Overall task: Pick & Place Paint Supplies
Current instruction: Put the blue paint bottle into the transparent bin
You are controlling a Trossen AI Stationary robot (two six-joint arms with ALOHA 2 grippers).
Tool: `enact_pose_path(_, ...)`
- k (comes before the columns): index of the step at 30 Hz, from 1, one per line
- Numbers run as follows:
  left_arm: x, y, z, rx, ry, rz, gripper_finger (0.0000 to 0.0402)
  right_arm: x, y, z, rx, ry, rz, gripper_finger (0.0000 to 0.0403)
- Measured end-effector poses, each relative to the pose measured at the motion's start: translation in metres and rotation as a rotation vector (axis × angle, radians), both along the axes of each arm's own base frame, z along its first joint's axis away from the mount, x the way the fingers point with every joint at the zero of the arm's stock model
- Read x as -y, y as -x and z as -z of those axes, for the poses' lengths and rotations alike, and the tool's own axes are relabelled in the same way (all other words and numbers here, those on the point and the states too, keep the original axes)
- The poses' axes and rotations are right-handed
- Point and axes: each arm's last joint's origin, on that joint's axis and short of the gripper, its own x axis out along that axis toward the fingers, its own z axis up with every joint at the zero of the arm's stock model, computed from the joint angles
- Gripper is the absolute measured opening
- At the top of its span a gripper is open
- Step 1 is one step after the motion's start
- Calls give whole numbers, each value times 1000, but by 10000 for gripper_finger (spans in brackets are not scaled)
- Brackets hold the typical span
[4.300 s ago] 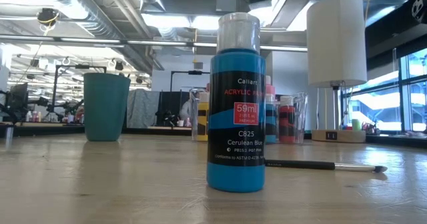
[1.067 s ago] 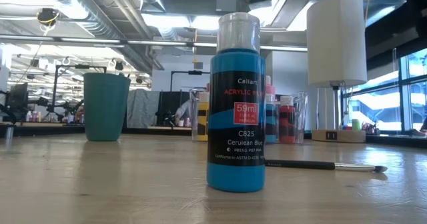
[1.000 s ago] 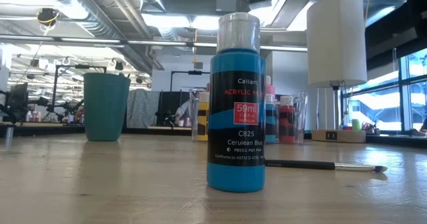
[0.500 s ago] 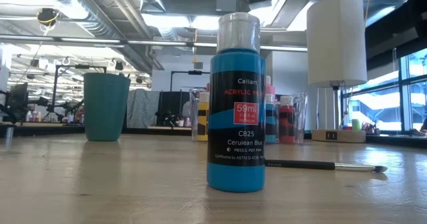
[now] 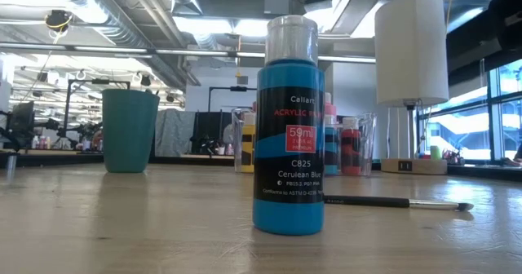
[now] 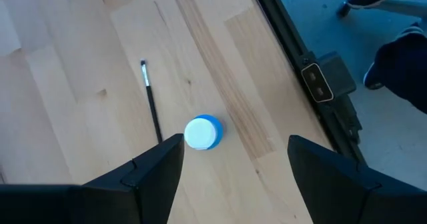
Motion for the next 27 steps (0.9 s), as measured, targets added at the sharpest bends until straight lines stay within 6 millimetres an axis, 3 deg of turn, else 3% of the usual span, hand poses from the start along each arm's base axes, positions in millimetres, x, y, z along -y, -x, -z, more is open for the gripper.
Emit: enact_pose_path(27, -3, -2, 0, 13, -19, -19, 265, -1, 0, 1, -11, -10, -28, 252)
